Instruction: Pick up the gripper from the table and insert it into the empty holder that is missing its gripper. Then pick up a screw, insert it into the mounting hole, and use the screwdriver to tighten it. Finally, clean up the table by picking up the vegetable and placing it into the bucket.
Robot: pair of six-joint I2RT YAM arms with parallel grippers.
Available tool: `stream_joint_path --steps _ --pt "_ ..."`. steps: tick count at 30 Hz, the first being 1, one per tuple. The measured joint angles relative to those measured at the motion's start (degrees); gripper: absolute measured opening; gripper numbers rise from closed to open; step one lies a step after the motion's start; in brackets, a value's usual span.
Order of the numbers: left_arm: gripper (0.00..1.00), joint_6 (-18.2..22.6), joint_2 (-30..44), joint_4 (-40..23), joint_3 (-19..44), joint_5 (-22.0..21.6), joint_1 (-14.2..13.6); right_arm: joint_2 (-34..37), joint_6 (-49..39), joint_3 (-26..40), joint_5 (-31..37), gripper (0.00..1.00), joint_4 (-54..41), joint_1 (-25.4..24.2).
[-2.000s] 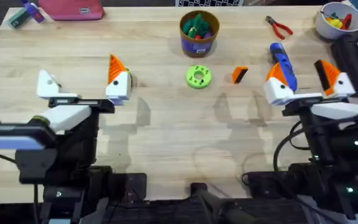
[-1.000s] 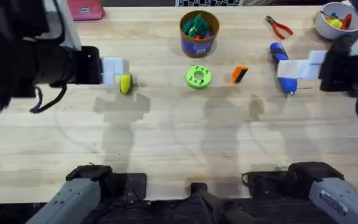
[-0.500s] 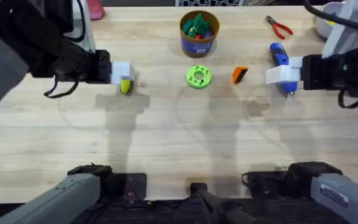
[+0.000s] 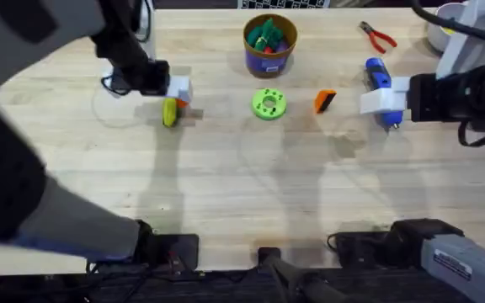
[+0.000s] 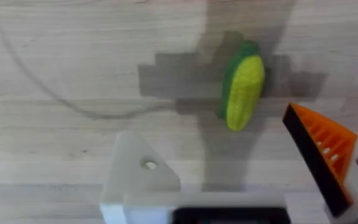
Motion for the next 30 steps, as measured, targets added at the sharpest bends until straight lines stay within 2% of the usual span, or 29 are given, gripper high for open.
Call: stream_joint_path --steps 3,6,9,11,14,15,17,26,30 --pt "0.996 0.24 4.53 1.04 0.00 0.00 0.00 0.00 0.00 0.00 0.02 0.994 0.00 0.00" --pt "0.965 0.52 8.12 2.48 0.00 0.02 0.00 0.00 0.00 0.00 0.00 0.994 0.00 0.00" --pt "0.844 0.92 8.75 3.67 0.29 1.35 0.07 0.00 0.00 0.00 0.00 0.994 0.01 0.00" --pt "0.597 1.01 8.82 4.65 0.35 1.71 0.06 0.00 0.00 0.00 0.00 0.994 0.04 -0.01" --pt "0.125 1.05 8.86 4.97 0.36 2.15 0.00 0.00 0.00 0.00 0.00 0.994 0.03 0.00" --pt "0.034 1.32 8.86 5.00 0.37 2.19 0.00 0.00 0.00 0.00 0.00 0.994 0.02 -0.01" --pt "0.008 1.27 8.86 5.05 0.37 2.29 0.00 0.00 0.00 0.00 0.00 0.994 0.00 -0.02" --pt "0.008 1.28 8.86 4.90 0.46 2.40 0.00 0.00 0.00 0.00 0.00 0.994 0.00 0.00" --pt "0.008 1.23 8.86 2.73 1.74 3.03 0.00 0.00 0.00 0.00 0.00 0.994 0.00 0.00"
